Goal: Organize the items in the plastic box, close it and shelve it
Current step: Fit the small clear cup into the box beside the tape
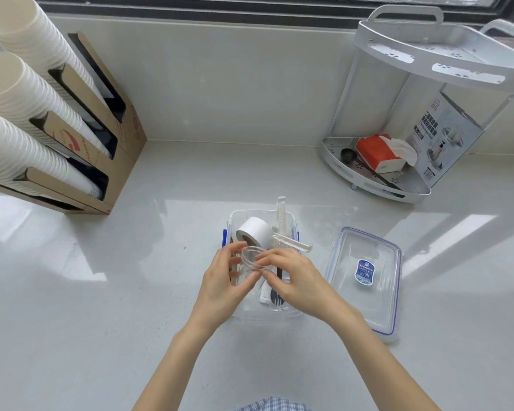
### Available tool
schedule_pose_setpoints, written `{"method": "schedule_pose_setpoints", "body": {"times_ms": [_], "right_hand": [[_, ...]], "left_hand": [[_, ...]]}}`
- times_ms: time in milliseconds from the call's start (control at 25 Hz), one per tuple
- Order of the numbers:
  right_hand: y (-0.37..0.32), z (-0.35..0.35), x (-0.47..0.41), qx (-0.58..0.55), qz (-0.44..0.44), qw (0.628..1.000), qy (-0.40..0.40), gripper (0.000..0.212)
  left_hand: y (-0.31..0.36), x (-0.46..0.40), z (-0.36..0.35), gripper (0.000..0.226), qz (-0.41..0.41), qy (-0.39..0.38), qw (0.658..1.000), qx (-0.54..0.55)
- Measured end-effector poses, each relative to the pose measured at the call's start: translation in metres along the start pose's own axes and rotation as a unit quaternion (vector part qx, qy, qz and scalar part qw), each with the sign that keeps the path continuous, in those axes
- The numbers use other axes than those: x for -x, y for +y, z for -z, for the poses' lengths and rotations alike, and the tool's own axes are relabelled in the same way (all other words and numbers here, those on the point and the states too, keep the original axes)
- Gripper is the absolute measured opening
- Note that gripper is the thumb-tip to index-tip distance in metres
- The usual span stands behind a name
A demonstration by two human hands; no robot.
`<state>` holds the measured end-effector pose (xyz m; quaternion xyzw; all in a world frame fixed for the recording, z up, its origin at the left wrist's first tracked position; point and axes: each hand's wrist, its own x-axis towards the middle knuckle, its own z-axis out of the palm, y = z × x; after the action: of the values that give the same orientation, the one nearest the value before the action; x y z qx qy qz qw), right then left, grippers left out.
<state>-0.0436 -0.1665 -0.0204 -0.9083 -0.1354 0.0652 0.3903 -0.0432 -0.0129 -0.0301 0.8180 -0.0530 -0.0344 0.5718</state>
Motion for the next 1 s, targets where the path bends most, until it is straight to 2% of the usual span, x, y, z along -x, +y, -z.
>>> {"method": "schedule_pose_setpoints", "body": {"times_ms": [120, 320, 520, 640, 720, 840, 1000], "right_hand": [[0.003, 0.004, 0.0, -0.029, -0.01, 0.999, 0.026, 0.025], [0.014, 0.021, -0.01, -0.054, -0.084, 0.985, 0.138, 0.023], [0.023, 0.03, -0.022, -0.019, -0.14, 0.979, 0.15, 0.024], [0.023, 0.023, -0.022, 0.037, -0.127, 0.987, 0.088, 0.022], [0.022, 0.015, -0.018, 0.081, -0.101, 0.992, 0.005, 0.024], [0.023, 0.003, -0.013, 0.151, -0.1, 0.977, -0.113, 0.03], [0.023, -0.002, -0.012, 0.203, -0.096, 0.964, -0.145, 0.031]], "left_hand": [[-0.004, 0.0, 0.0, 0.041, 0.002, 0.003, 1.0, -0.011], [-0.007, -0.002, 0.002, 0.038, 0.018, 0.022, 0.999, -0.019], [-0.009, -0.006, 0.005, 0.042, 0.054, 0.049, 0.997, -0.006], [-0.008, -0.009, 0.007, 0.043, 0.068, 0.052, 0.996, 0.0], [-0.008, -0.009, 0.007, 0.045, 0.073, 0.05, 0.996, -0.004], [-0.008, -0.008, 0.006, 0.046, 0.079, 0.046, 0.996, -0.01], [-0.008, -0.007, 0.006, 0.046, 0.083, 0.048, 0.995, -0.012]]}}
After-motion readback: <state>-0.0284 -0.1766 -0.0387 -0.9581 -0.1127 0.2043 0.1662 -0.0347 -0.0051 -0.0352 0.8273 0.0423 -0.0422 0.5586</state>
